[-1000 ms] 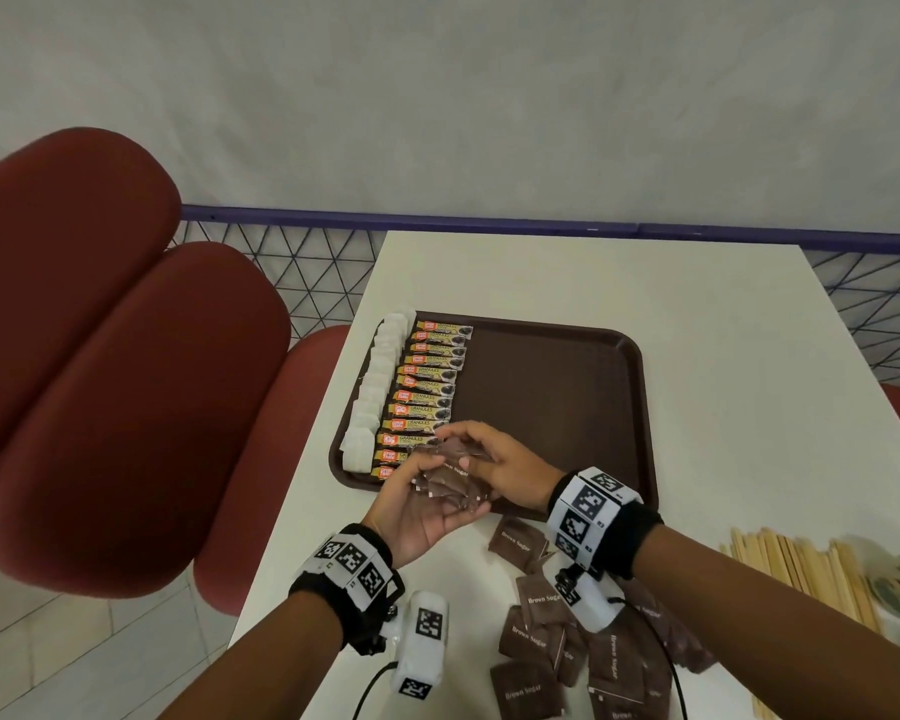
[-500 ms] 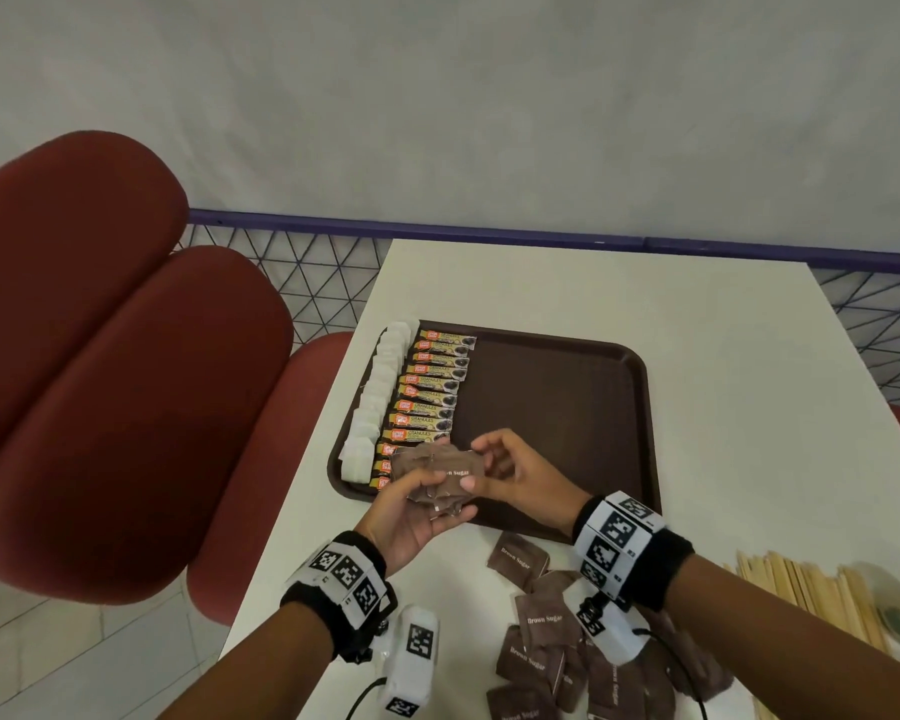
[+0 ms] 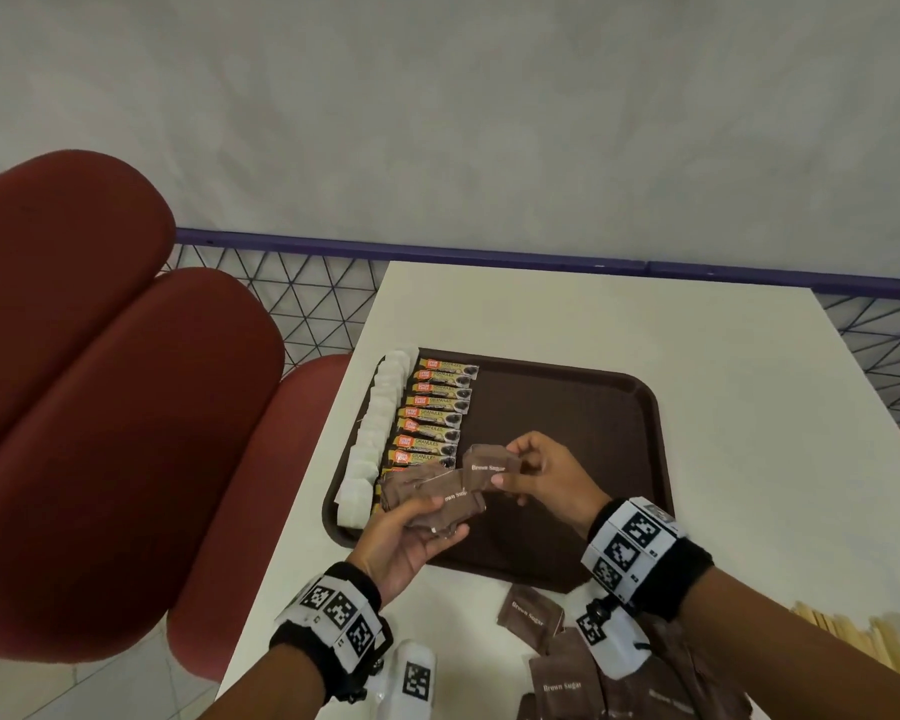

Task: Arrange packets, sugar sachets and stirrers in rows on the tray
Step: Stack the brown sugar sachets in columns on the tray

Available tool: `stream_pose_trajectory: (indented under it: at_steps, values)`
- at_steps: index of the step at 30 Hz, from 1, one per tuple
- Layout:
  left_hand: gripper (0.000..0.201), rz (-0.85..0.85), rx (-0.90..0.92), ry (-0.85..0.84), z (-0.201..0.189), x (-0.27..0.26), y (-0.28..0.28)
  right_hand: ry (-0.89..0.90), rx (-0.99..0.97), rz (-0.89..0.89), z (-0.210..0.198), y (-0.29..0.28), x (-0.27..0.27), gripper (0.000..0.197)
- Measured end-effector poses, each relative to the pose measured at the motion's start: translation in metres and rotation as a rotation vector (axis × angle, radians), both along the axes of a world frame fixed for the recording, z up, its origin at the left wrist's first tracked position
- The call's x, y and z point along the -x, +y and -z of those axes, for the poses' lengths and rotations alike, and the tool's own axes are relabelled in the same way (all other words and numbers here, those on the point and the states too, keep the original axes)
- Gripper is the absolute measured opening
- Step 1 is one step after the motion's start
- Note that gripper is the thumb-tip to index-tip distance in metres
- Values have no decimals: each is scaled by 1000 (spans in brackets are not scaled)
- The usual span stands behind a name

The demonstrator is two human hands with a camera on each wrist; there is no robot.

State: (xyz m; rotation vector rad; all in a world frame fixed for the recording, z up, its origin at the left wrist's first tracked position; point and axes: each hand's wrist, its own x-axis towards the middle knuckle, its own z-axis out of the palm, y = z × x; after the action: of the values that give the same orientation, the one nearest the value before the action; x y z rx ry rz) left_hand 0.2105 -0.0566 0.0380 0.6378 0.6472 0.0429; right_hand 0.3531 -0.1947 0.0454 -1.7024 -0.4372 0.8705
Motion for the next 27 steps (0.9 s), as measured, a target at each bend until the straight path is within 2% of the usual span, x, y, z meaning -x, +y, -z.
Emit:
stream_pose_trajectory:
  at_steps: [8, 10, 16, 19, 27]
  values:
    - [39, -124, -71, -2, 2, -10, 44, -296, 219, 289, 8, 31, -80, 26]
    - [42, -141, -74, -2, 3, -11, 56, -301, 280, 310, 13, 45, -97, 13]
    - [56, -149, -88, -20, 3, -11, 75, -255, 389, 306, 29, 82, -126, 20]
    - [56, -141, -108, -21, 4, -9, 81, -266, 465, 303, 36, 94, -135, 16]
    - [45, -155, -129, 26, 13, -4, 92, -351, 598, 322, 56, 112, -141, 24]
